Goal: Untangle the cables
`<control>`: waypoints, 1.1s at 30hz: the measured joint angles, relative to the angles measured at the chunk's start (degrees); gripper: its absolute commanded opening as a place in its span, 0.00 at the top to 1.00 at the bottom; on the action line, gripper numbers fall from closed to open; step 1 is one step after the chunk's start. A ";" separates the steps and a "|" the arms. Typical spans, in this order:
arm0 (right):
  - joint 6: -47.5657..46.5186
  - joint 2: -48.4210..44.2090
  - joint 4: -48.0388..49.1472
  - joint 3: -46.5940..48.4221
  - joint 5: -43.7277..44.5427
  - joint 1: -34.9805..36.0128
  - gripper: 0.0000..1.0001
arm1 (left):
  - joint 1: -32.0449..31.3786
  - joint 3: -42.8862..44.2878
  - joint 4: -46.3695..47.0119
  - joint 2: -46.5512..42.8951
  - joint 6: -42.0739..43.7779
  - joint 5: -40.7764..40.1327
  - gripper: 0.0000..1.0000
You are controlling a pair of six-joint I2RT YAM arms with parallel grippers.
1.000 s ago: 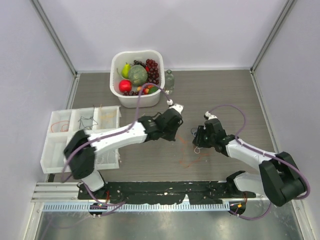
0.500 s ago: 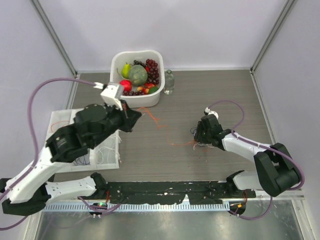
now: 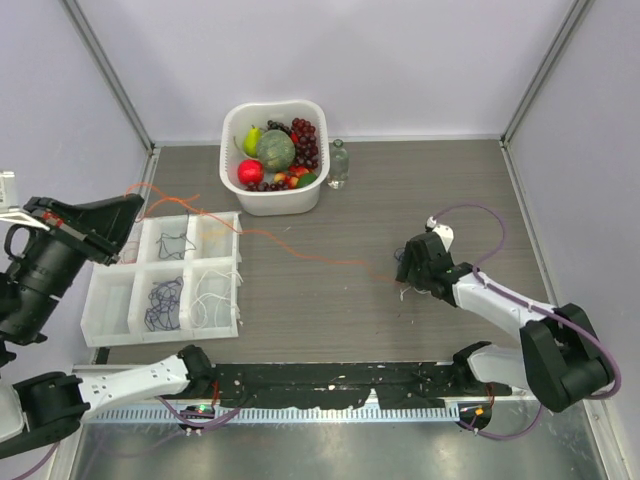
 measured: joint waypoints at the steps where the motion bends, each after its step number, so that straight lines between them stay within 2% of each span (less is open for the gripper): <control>1: 0.26 -1.14 -0.37 -0.48 0.48 -0.09 0.34 | -0.02 0.04 -0.59 -0.22 0.09 -1.20 1.00; 7: 1.38 -8.37 -0.85 -3.06 2.60 -0.33 0.32 | -0.02 -8.33 -3.10 0.42 0.02 -4.22 1.00; 9: 1.44 -10.45 -0.63 -3.98 2.34 -0.35 0.27 | -0.02 -10.93 -4.44 2.14 -0.07 -4.39 1.00; 13: 0.79 -15.89 0.63 -6.71 -0.15 -0.39 0.23 | 0.00 -16.57 -3.98 5.73 -0.22 -2.03 1.00; 20: 0.50 -23.67 1.75 -9.49 -2.25 -0.44 0.23 | -0.02 -31.12 2.49 15.96 -0.22 11.63 1.00; 25: 0.52 -24.20 2.16 -9.53 -2.36 -0.44 0.23 | -0.02 -38.75 10.78 32.17 -1.36 22.91 1.00; 28: 0.52 -24.52 2.21 -9.68 -2.40 -0.44 0.23 | -0.02 -41.00 16.17 41.53 -2.99 30.73 0.94; 33: 0.52 -26.12 2.43 -10.45 -2.43 -0.44 0.23 | -0.20 -41.11 24.26 50.34 -5.25 39.93 0.76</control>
